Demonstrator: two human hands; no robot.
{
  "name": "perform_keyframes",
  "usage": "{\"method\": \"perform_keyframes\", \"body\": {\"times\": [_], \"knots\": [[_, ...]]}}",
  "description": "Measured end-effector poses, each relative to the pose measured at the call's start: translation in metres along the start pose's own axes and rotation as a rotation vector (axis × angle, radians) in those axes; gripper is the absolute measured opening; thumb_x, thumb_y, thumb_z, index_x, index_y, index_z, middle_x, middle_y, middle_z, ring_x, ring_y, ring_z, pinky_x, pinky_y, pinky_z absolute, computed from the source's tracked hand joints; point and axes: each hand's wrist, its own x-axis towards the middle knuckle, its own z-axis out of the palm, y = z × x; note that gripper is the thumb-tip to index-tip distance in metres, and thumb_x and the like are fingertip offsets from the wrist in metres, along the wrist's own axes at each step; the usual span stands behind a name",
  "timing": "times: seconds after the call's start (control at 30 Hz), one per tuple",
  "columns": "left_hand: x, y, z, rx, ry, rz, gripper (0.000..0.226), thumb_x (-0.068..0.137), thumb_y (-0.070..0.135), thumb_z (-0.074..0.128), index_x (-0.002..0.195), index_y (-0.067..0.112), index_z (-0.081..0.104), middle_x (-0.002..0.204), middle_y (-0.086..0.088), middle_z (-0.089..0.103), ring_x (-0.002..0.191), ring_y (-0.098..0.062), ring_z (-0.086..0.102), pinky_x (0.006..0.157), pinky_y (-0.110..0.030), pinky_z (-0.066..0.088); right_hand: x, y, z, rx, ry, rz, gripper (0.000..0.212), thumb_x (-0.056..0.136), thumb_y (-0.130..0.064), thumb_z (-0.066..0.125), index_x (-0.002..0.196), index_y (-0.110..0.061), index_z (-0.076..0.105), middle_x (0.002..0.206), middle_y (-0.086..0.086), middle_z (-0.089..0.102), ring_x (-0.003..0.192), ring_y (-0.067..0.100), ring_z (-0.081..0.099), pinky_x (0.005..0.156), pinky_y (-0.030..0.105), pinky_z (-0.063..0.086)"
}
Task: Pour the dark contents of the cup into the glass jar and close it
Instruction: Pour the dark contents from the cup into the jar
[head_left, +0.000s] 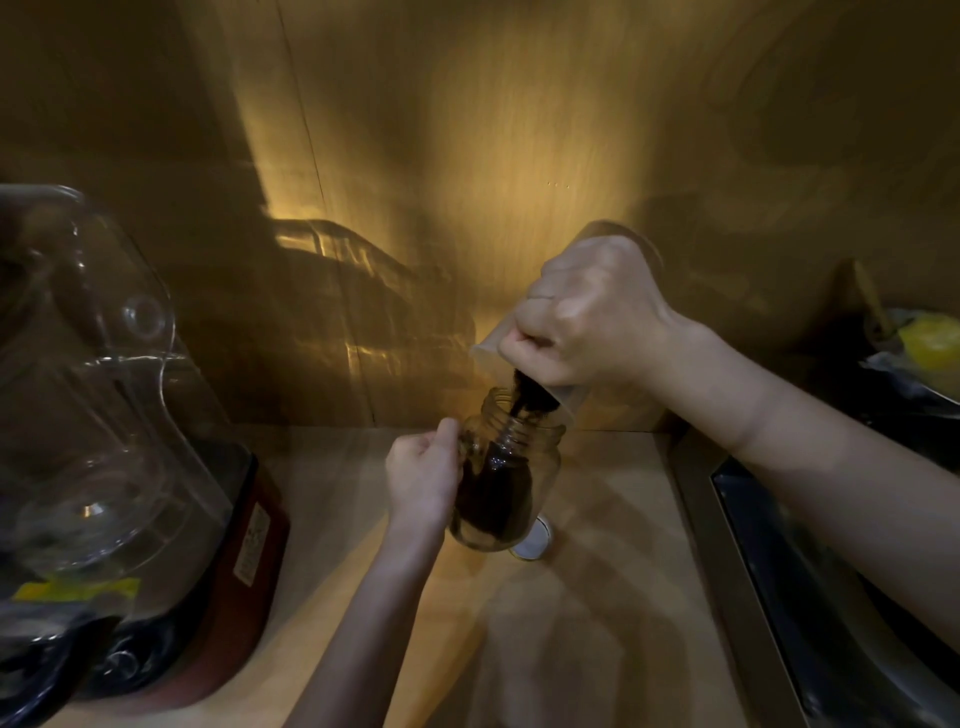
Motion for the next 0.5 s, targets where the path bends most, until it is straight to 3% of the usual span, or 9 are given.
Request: {"method": "perform_keyframes", "body": {"times": [0.5], "knots": [[0.0002, -0.0027, -0.0016, -0.016, -0.022, -0.015, 0.043, 0.083, 0.023, 0.05, 0.041, 0.015, 0.039, 0.052, -0.008, 0.036, 0.052, -0.021, 0.033, 0.062, -0.034, 0.031, -0.0004, -0.0023, 0.0015, -0.021, -0.012, -0.071, 0.038, 0.072, -0.013, 0.054, 0.034, -0.01, 0.054, 0.029, 0.003, 0.05, 0.028, 0.02, 0.046, 0.036, 0.02, 0.041]]}}
